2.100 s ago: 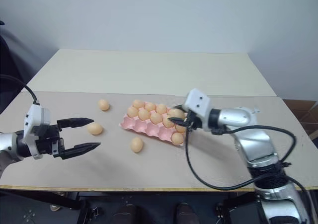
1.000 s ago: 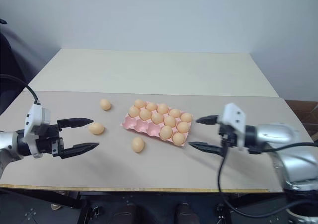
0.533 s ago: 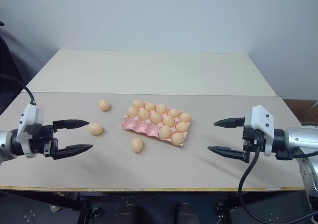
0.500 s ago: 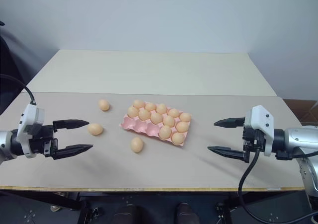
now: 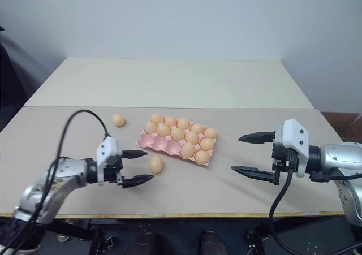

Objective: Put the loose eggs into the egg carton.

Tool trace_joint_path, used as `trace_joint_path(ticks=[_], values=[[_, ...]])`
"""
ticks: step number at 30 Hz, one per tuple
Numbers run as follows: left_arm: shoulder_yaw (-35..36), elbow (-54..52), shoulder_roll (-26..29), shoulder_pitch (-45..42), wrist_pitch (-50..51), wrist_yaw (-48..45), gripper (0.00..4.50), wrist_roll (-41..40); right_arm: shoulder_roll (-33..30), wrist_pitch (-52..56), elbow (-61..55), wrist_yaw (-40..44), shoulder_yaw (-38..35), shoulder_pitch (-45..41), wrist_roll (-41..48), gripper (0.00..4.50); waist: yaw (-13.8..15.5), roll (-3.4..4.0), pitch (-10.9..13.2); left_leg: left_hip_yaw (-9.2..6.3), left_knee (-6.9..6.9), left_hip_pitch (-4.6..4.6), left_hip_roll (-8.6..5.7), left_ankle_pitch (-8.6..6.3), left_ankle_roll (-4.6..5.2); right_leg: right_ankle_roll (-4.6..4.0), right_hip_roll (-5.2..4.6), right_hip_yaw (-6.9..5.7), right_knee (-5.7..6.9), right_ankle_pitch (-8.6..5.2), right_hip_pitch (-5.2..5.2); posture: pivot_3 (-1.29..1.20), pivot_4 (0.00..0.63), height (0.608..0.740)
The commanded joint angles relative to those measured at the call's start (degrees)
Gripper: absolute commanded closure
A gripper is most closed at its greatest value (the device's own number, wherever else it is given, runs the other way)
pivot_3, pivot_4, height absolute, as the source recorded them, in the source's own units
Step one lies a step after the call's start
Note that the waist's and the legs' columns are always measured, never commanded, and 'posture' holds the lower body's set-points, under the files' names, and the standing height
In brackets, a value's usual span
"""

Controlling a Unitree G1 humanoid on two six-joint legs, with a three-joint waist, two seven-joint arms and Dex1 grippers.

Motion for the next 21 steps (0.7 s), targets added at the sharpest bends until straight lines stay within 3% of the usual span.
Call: trace_joint_path(ticks=[1, 9, 12, 17, 21], values=[[-1.64, 1.07, -0.99, -1.52, -1.54, 1.71, 0.00, 3.17, -0.74, 0.02, -2.39, -0.67, -1.67, 0.15, 1.69, 0.01, -0.01, 0.00, 0.00, 0.00, 0.00, 0.01, 0.00, 0.00, 0.00, 0.00, 0.00, 0.01, 0.00, 0.00, 0.00, 0.00, 0.150, 0.740], [-3.08, 3.69, -4.38, -3.19, -1.08, 4.85, 0.00, 6.72, -0.75, 0.43, -4.41, -2.22, -2.52, 1.49, 2.64, 0.01, 0.00, -0.01, 0.00, 0.04, 0.00, 0.01, -0.04, 0.00, 0.01, 0.04, -0.02, 0.08, -0.01, 0.02, 0.00, 0.00, 0.150, 0.740], [-2.63, 3.92, -5.13, -3.34, -0.92, 5.70, 0.64, 6.81, -0.85, 0.27, -4.55, -2.56, -2.56, 1.94, 2.83, 0.00, -0.03, -0.01, 0.00, 0.06, 0.00, 0.03, -0.04, 0.00, 0.01, 0.04, -0.02, 0.13, -0.01, 0.03, 0.00, 0.00, 0.150, 0.740], [0.07, 1.46, -3.27, -1.65, 0.03, 3.24, 2.11, 3.73, -0.91, 0.15, -4.49, -3.07, -2.20, 1.93, 3.06, 0.00, -0.08, -0.01, 0.00, 0.07, 0.00, 0.04, -0.04, 0.00, 0.01, 0.05, -0.01, 0.15, -0.01, 0.03, 0.00, 0.00, 0.150, 0.740], [4.50, -1.10, 0.42, 0.59, -0.34, -1.01, 2.11, -0.29, -0.88, 0.01, -4.36, -3.23, -2.00, 1.82, 3.08, 0.00, -0.16, -0.01, 0.00, 0.09, 0.00, 0.05, -0.02, -0.02, 0.02, 0.04, 0.00, 0.17, -0.01, 0.03, -0.03, 0.00, 0.150, 0.740]])
